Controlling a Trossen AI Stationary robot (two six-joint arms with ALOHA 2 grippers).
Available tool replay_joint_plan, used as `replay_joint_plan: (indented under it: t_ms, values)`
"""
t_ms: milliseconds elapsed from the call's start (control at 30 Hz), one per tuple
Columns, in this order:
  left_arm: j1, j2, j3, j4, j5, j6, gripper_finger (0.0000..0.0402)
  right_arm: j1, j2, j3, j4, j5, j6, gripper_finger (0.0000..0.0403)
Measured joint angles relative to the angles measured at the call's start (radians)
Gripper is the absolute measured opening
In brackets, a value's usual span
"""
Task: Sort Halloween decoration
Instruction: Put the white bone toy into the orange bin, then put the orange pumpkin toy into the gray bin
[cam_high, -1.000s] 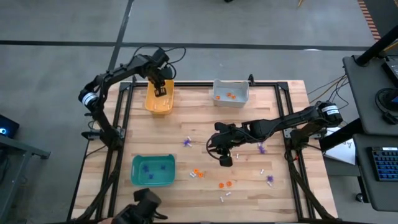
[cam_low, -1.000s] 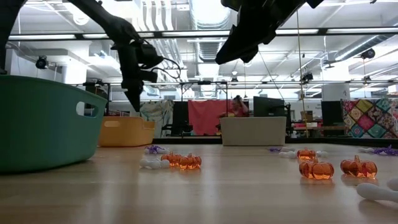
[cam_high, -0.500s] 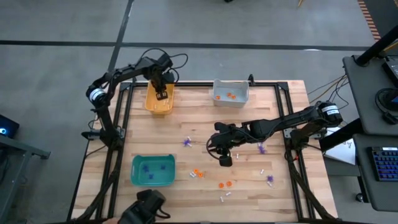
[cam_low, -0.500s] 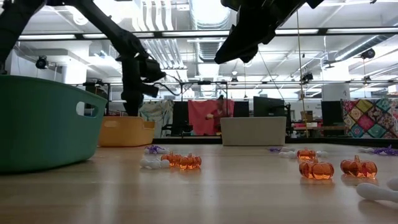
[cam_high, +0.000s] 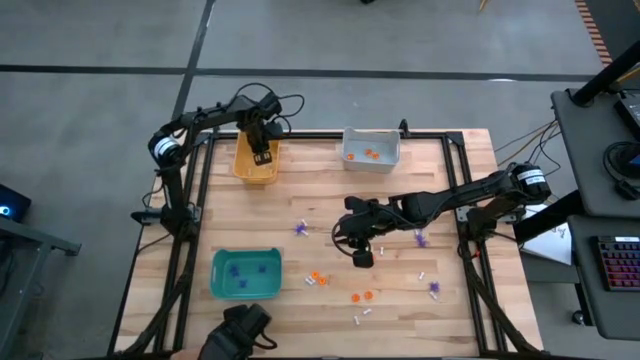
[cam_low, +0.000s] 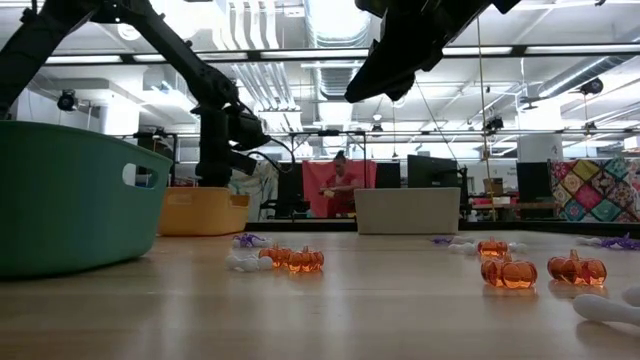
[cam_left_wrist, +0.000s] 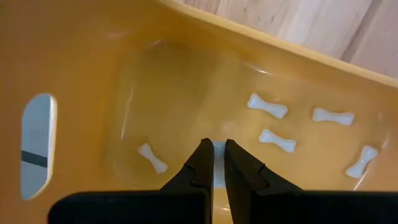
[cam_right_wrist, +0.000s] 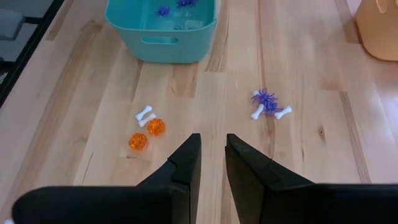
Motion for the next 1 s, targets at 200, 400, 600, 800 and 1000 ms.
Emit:
replay_joint_plan:
  t_ms: [200,400,600,800,1000]
  values:
    - [0.000,0.002,0.000,0.013,0.000,-0.016,0.0015,0.000,0.000,0.000,0.000,0.000,0.000,0.0063]
    - [0.000,0.002,0.000,0.024,-0.001,-0.032,0.0050,0.000,0.000,0.000,0.000,0.000,0.000,0.0063]
    - [0.000,-0.001,0.000,0.028,-0.002,-0.080,0.0068,0.000,0.000,0.000,0.000,0.000,0.005,0.0063]
    - [-0.004,-0.051,0.040,-0.031,0.004,-0.195,0.0060,0.000,0.000,0.003,-0.005,0.000,0.069,0.0063]
    - [-0.019,-0.162,0.052,-0.022,0.156,-0.277,0.0051,-0.001,0.000,0.013,-0.004,0.000,0.092,0.0063]
